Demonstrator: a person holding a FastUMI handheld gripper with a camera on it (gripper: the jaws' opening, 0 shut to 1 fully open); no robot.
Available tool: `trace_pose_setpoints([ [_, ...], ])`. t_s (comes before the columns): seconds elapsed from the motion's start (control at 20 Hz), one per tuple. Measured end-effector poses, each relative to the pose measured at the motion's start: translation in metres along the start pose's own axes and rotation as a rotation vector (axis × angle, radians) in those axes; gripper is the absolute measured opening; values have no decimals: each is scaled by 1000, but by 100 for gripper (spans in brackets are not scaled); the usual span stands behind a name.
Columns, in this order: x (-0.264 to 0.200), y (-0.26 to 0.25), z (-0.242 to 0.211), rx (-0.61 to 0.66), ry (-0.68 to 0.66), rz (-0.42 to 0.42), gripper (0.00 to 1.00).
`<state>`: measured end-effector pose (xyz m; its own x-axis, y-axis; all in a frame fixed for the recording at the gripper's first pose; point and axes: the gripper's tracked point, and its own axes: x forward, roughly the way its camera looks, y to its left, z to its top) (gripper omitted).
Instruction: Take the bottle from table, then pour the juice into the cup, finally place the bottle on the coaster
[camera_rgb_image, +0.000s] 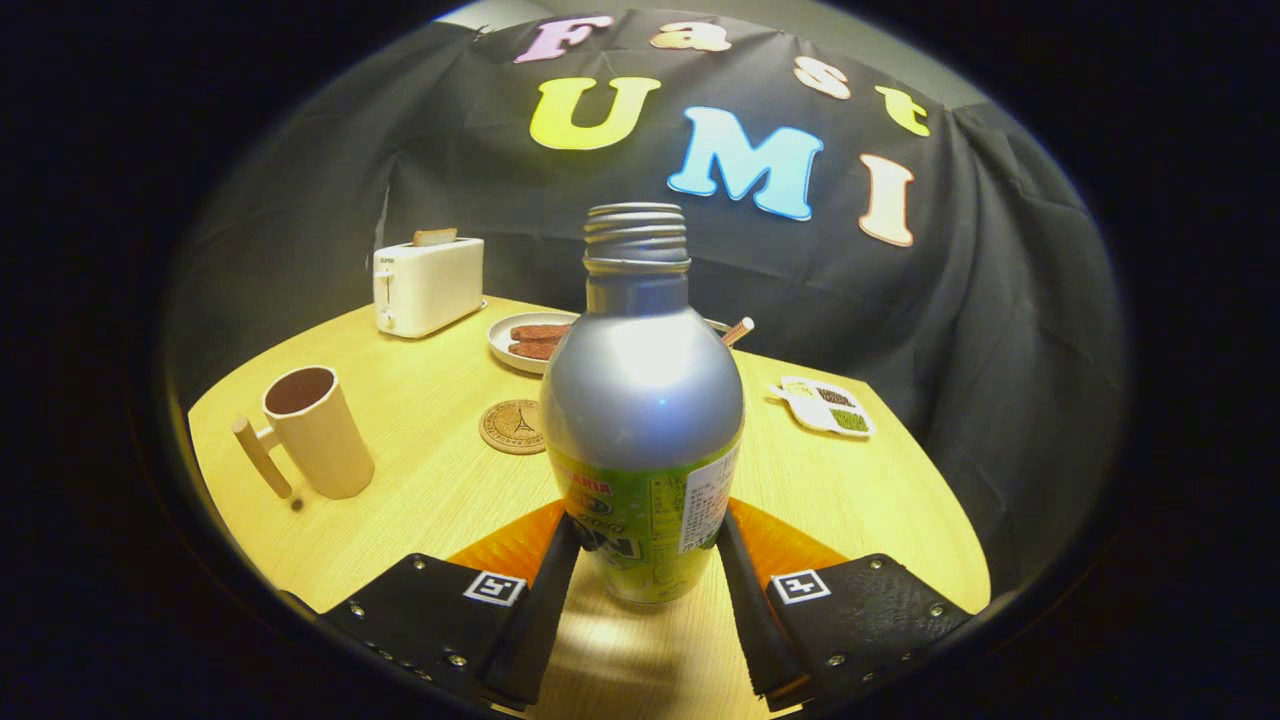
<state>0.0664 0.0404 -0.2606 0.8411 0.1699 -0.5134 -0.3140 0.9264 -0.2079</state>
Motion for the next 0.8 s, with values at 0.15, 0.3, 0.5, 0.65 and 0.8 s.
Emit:
trace_pose_setpoints([
  [0.15, 0, 7, 11, -49, -2, 6, 75],
  [0.3, -1, 16, 21, -113, -11, 13, 75],
  [0.5, -2, 32, 29, -187, -20, 52, 75],
  [0.65, -4, 40, 35, -211, -18, 66, 75],
  [0.8, -3, 50, 38, -267, -12, 80, 75],
])
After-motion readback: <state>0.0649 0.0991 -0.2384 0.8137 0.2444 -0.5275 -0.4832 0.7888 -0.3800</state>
